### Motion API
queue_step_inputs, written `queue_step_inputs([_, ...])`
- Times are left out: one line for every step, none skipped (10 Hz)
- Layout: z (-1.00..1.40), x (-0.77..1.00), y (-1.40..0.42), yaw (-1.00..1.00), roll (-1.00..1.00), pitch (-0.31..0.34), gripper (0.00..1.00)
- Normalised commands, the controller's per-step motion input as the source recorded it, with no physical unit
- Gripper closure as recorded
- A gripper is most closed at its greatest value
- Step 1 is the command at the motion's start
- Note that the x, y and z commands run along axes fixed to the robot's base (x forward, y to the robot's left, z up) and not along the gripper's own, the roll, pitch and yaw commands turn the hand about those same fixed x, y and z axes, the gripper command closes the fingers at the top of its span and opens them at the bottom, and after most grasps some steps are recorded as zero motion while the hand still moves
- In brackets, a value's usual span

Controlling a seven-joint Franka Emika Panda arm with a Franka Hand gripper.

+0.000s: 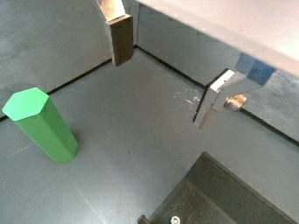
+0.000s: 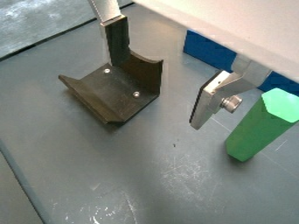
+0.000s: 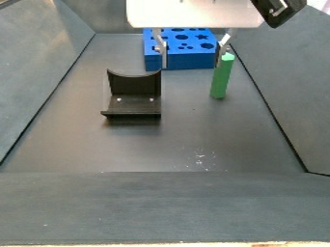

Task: Pick up the hexagon object. Move to above the board. Insert the hexagon object.
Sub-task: Pick up the hexagon object.

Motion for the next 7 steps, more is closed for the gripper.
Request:
queue_step_inputs([-0.10, -0.85, -0.46, -0.09, 0.00, -0.077, 0.00])
queue_step_inputs([-0.28, -0.85, -0.60, -0.03, 0.03, 0.000, 0.00])
queue_step_inputs([-0.40, -0.81, -0.64, -0.02, 0.00, 0.000, 0.00])
queue_step_inputs([-0.29, -0.77, -0.61, -0.05, 0.02, -0.006, 0.00])
queue_step_inputs([-0.01, -0.06, -0.04, 0.12, 0.00, 0.000, 0.00])
queue_step_inputs([-0.16, -0.09, -0.03, 0.00, 0.00, -0.074, 0.00])
queue_step_inputs([-0.53, -0.39, -0.30, 0.00, 0.06, 0.000, 0.00])
